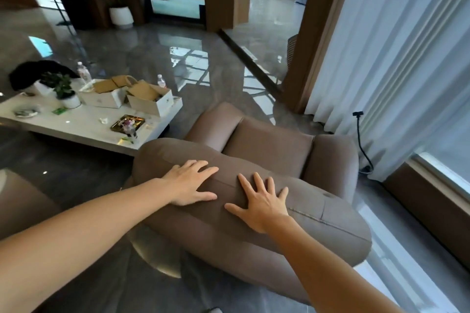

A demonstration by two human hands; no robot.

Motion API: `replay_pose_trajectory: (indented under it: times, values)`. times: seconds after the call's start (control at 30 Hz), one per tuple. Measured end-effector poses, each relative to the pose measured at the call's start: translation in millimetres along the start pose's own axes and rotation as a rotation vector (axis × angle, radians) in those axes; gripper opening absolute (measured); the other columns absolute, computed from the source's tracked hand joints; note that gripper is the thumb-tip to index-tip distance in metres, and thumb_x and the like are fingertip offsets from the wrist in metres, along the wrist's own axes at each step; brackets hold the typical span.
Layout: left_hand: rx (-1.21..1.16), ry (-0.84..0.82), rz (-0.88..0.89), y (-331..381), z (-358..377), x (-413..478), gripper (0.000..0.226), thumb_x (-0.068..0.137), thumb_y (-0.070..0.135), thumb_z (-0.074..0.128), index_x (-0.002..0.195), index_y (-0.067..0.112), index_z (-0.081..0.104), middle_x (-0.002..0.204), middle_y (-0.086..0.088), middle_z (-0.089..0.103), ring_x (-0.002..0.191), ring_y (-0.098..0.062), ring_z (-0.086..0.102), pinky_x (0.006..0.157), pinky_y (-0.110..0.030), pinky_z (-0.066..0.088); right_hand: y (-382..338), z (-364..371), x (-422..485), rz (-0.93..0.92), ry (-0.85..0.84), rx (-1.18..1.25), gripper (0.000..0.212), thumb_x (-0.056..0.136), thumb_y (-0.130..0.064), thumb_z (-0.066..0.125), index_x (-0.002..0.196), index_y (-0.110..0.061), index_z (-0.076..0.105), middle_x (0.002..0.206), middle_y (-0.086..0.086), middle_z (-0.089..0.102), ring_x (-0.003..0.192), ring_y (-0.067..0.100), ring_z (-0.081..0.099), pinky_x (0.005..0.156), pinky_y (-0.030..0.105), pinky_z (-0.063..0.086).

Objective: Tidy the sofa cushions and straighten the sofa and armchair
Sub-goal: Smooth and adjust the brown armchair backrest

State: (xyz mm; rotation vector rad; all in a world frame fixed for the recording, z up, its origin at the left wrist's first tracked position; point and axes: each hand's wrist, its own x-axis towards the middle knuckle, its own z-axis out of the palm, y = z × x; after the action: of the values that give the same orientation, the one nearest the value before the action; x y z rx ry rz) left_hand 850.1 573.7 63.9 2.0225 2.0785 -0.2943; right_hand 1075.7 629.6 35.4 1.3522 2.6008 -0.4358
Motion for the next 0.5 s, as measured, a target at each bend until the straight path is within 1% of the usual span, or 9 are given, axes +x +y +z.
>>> replay_pose_trajectory:
  times: [0.07,0.17,0.23,0.33,0.4,0.5]
  values:
    - [0.014,0.029,0.038,-7,13,0,0.084,0.079,0.079,0.028,0.15,0.039,0.006,0.161,-0.002,0.012,0.146,-0.026,0.008,0.112,-0.053,0.022,7,12,2,-0.006,0.077,0.003,0.091,0.073,-0.093,0.007,0.151,-0.048,-0.004,0.167,0.0,0.007,0.151,0.039,0.002,0.113,0.073,0.0]
    - [0.006,0.115,0.018,-3,32,-4,0.081,0.081,0.079,0.024,0.149,0.041,0.004,0.161,-0.001,0.012,0.145,-0.028,0.008,0.113,-0.049,0.015,13,22,3,-0.029,0.155,0.0,0.091,0.073,-0.094,0.003,0.151,-0.046,0.003,0.164,0.0,0.017,0.149,0.038,0.01,0.114,0.07,0.004]
    - [0.003,0.147,-0.011,0,36,-5,0.08,0.082,0.078,0.026,0.149,0.041,0.005,0.16,-0.001,0.013,0.144,-0.029,0.009,0.113,-0.048,0.012,14,24,3,-0.042,0.171,-0.001,0.09,0.074,-0.093,0.004,0.151,-0.046,0.007,0.163,0.001,0.022,0.148,0.038,0.012,0.115,0.069,0.006]
    - [-0.005,0.143,-0.034,7,39,-7,0.079,0.082,0.078,0.026,0.149,0.041,0.004,0.161,0.0,0.011,0.146,-0.028,0.007,0.114,-0.048,0.01,19,27,-1,-0.065,0.187,0.009,0.09,0.075,-0.093,0.006,0.151,-0.046,0.012,0.162,0.001,0.024,0.147,0.038,0.014,0.114,0.068,0.006]
    - [-0.014,0.131,-0.051,13,39,-10,0.078,0.082,0.077,0.026,0.149,0.041,0.003,0.161,0.0,0.01,0.146,-0.028,0.007,0.115,-0.049,0.01,24,28,-2,-0.064,0.189,0.013,0.089,0.076,-0.092,0.007,0.151,-0.044,0.015,0.161,0.002,0.026,0.146,0.04,0.016,0.113,0.068,0.007]
    - [-0.012,0.112,-0.105,27,36,-17,0.077,0.083,0.076,0.025,0.149,0.04,0.005,0.16,-0.001,0.013,0.146,-0.028,0.009,0.116,-0.049,0.012,30,27,-8,-0.114,0.167,0.006,0.089,0.079,-0.089,0.007,0.153,-0.041,0.015,0.162,0.005,0.026,0.146,0.043,0.016,0.113,0.069,0.008]
